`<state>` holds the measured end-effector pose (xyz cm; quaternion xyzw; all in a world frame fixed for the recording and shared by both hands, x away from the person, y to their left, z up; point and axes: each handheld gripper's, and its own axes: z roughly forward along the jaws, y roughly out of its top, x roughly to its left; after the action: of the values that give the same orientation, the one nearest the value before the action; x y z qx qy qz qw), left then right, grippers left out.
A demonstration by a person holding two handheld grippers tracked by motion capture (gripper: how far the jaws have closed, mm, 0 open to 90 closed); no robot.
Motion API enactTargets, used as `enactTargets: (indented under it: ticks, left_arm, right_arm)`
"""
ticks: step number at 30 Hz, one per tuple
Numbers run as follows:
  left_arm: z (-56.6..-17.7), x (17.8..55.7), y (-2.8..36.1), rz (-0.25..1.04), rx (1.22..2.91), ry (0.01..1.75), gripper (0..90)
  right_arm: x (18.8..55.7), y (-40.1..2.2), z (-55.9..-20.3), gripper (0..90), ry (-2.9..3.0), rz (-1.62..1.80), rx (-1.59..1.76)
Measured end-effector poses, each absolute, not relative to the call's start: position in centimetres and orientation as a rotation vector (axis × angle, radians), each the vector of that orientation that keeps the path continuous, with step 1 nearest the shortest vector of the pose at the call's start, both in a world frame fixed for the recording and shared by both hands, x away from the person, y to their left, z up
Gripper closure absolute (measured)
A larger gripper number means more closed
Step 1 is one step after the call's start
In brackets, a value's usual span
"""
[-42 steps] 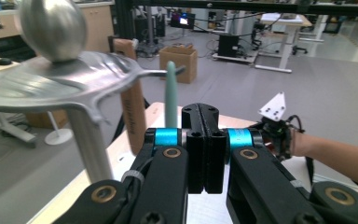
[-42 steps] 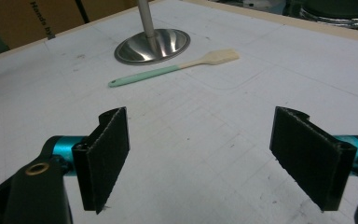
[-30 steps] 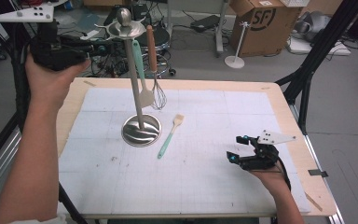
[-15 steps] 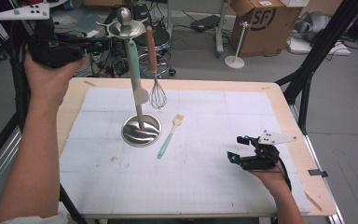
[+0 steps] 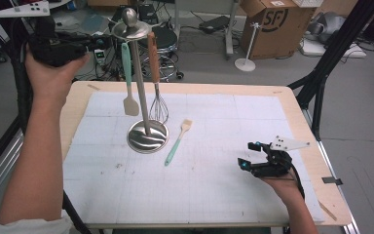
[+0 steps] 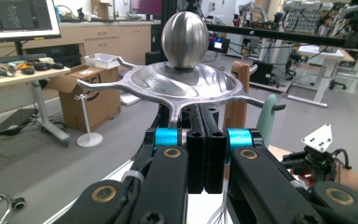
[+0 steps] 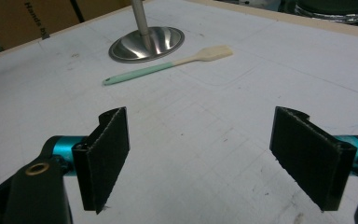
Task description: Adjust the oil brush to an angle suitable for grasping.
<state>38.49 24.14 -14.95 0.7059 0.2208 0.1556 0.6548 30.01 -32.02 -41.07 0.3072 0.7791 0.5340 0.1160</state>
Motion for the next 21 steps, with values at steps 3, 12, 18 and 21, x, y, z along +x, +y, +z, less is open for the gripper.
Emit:
enactTargets:
  ticks: [3,12,18,21]
  left_arm:
    - [-15.0,38.7,24.2,0.352,1.596,0.504,89.7]
    - [-14.9,38.2,24.2,0.357,1.605,0.506,89.7]
    - [-14.5,37.1,24.0,0.37,1.611,0.485,89.6]
    - [-14.1,36.3,24.0,0.37,1.603,0.465,89.6]
  right_arm:
    - [30.0,-32.0,-41.1,19.5,2.282,1.563,0.899]
    - [30.0,-32.1,-41.0,19.5,2.282,1.567,0.9]
    - [29.9,-32.0,-41.0,19.5,2.283,1.573,0.897]
    - [29.9,-32.1,-40.9,19.5,2.278,1.576,0.892]
